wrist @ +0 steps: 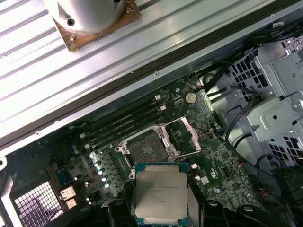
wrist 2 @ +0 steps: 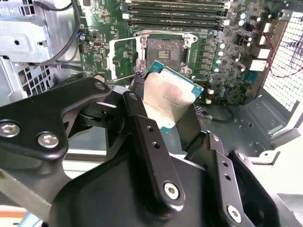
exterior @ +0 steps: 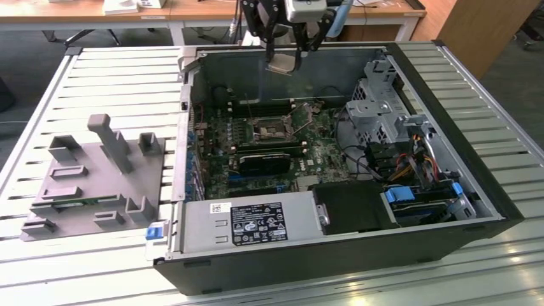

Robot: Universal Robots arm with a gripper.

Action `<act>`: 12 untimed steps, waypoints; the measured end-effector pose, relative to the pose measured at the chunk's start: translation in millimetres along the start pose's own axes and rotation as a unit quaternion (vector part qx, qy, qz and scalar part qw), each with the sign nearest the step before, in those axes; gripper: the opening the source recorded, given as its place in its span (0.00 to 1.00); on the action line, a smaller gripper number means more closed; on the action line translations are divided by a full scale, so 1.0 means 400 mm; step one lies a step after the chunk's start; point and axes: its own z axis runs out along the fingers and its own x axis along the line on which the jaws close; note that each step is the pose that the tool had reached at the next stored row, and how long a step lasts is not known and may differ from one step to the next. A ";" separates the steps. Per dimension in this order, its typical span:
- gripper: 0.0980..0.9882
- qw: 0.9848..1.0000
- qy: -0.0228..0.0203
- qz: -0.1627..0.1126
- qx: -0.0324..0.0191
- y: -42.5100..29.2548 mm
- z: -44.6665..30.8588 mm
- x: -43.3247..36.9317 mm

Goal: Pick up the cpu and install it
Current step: 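Place the cpu into insertion slot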

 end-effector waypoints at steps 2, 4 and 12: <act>0.48 1.000 0.000 0.004 0.000 0.000 0.000 0.000; 0.48 1.000 0.000 0.008 0.000 0.000 0.001 0.000; 0.48 1.000 -0.001 0.026 0.000 0.000 0.003 0.000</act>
